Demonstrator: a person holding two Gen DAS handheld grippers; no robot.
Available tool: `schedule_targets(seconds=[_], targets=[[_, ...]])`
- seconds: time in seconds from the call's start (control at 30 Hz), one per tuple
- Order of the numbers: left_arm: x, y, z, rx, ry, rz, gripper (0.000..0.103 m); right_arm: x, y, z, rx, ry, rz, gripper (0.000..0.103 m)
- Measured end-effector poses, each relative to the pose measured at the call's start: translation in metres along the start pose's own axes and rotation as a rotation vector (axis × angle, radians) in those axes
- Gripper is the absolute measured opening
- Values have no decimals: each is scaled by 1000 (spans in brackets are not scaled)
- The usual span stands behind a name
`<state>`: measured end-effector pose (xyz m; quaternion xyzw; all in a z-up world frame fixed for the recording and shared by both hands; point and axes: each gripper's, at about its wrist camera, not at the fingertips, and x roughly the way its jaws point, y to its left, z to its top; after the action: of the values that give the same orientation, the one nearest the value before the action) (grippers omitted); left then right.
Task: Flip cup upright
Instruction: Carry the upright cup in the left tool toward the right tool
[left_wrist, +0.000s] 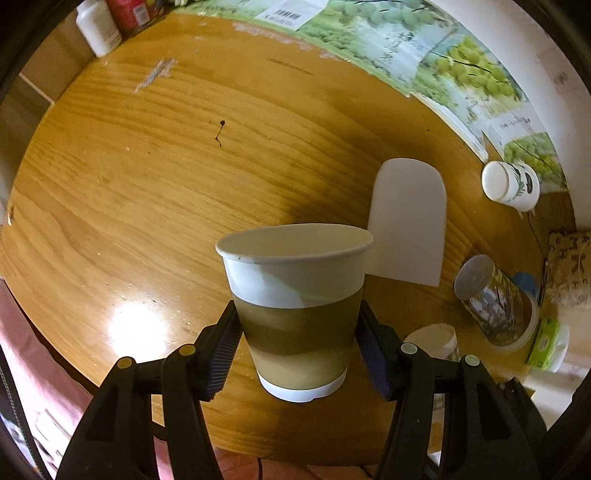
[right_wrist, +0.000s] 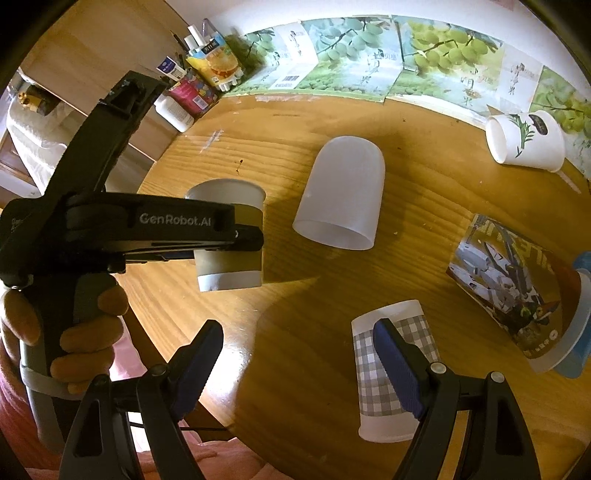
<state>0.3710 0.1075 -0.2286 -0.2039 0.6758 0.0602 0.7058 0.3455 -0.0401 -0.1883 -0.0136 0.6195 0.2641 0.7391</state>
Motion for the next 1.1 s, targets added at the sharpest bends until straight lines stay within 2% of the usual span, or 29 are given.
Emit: schedule_targets(seconds=[0.37,0.7,0.93,1.1], targets=[[-32,-5,-17,143,-56,24,64,-18,2,-15,65,-55,-30,84],[-40,-14,-36,244,-76,35,64,-46,0,-34,188,-175,-71,84],[-43,-25,-56,342,-65,50,64,-64,-7,-64,299,-252,-103,84],[-45,-31,-74,408,-70,54,64,-77,-11,-81,354,-310,-160,84]])
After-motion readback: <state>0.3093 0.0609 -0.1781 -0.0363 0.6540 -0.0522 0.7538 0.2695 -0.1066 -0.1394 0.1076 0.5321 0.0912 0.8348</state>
